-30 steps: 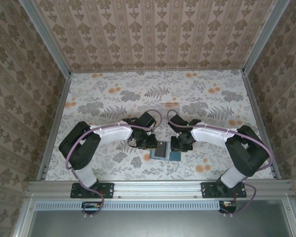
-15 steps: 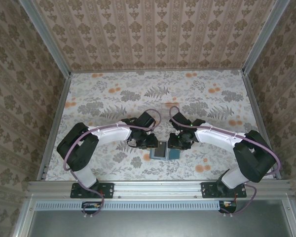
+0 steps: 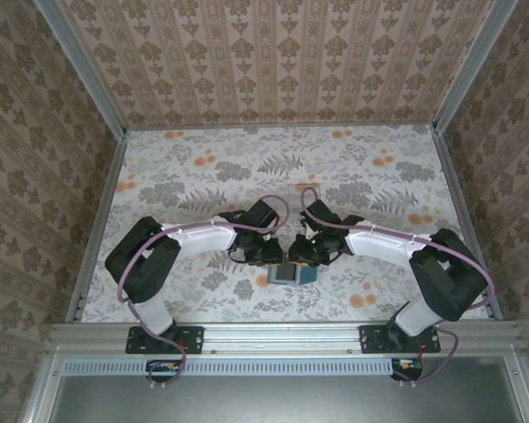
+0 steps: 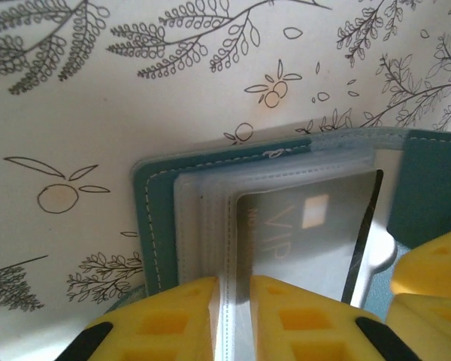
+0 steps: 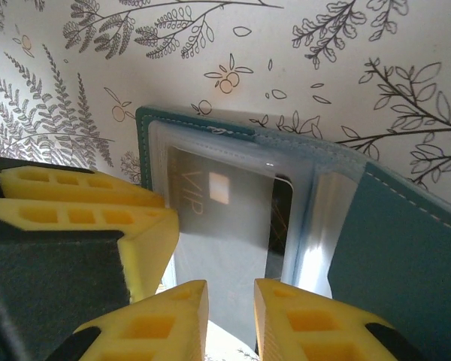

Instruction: Take the credit cards out of the card holder

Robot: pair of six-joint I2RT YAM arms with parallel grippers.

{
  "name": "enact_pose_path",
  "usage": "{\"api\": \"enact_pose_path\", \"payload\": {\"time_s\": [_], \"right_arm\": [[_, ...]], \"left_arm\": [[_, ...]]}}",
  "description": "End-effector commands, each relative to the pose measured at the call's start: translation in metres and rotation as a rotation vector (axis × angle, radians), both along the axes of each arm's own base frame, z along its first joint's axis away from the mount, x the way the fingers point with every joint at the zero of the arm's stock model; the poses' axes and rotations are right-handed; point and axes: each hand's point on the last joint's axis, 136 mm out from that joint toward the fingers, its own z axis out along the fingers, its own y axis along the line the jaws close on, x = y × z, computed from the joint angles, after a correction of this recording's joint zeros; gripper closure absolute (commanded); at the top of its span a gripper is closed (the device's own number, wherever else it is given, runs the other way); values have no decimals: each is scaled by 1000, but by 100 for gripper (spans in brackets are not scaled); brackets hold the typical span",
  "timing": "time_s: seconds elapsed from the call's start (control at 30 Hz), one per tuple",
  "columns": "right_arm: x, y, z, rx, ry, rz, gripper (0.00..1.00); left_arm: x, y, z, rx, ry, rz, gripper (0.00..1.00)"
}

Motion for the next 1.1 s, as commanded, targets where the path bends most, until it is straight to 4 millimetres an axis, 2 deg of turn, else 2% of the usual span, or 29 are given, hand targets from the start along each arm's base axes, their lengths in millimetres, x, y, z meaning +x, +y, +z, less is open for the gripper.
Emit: {"api": "enact_pose_path", "payload": {"time_s": [0.0,0.5,0.73,1.07], "right_arm": [[-2,1,-8,16,32,-14,76],[-7,-11,-30,-67,62,-8,77],[-5,-26,-21,-147,20,-7,76],[-1,-21,-5,-106,-12,1,75]], "left_arm": [[-2,5,-9,23,18,6,81],[-6,11,-9,30,23,9,82],[-8,16,-10,37,26,21,83],[-10,19,-1,32,15,25,83]]}}
